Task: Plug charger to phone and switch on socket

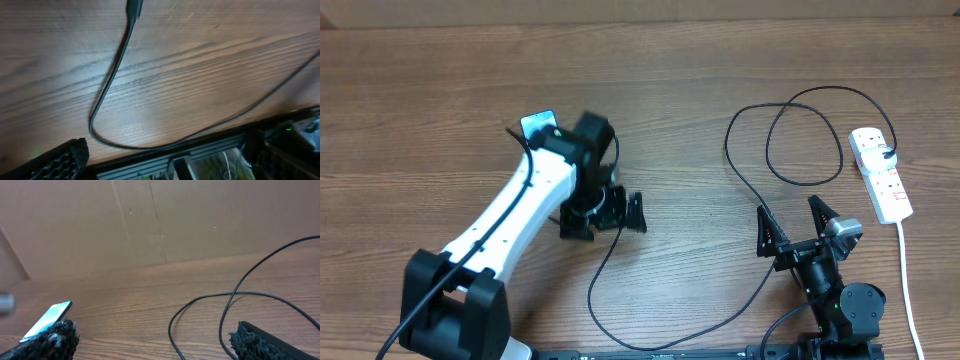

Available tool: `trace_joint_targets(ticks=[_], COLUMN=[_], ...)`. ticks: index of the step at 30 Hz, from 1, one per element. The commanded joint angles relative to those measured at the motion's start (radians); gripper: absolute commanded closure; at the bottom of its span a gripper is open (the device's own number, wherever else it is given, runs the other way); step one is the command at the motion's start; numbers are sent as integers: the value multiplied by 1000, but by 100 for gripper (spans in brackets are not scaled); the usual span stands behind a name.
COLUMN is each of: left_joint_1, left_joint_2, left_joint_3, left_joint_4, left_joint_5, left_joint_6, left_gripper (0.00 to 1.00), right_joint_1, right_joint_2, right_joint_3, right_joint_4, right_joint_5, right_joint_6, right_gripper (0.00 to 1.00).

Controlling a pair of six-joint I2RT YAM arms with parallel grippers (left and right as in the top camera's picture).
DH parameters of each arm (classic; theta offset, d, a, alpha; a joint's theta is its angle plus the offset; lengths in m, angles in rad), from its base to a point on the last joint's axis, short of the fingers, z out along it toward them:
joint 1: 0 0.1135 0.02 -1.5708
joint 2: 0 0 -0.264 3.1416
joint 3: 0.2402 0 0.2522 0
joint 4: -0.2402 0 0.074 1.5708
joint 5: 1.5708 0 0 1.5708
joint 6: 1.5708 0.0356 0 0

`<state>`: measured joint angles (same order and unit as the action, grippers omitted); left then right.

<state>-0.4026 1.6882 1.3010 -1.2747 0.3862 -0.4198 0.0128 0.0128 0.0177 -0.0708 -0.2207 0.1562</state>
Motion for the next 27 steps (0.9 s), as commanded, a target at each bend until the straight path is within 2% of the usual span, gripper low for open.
trace_joint_targets(ticks=[1,6,9,12,14,17,20,23,27], left_joint_1=[45,100,135,135,132,135,136,136,158], left_joint_2=[0,1,1,14,35,90,178,260,362], left_joint_3=[220,385,429,414,397,376,375,375,375], left_joint_4=[-50,-48,-5,42,66,103,150,167,233], left_joint_5=[-98,-214,-357,-594,-663,-692,-710,-707,-628], left_joint_6=[-42,-105,-158,-220,-235,-222,-128,-113,-13], left_gripper=[0,0,0,0,0,0,0,0,0], right_joint_1=[-7,-7,-7,-7,-7,-7,-7,-7,-7], right_joint_2=[-9,-9,-8,-9,-9,-9,-8,-8,-8], right_joint_3=[-10,-10,-10,-10,-10,-10,-10,-10,-10], right_joint_4=[5,5,5,5,5,5,5,5,5], right_joint_5=[10,10,10,10,10,10,10,10,10], right_joint_6=[-5,-5,-5,-5,-5,-5,-5,-5,-5], right_gripper=[0,0,0,0,0,0,0,0,0])
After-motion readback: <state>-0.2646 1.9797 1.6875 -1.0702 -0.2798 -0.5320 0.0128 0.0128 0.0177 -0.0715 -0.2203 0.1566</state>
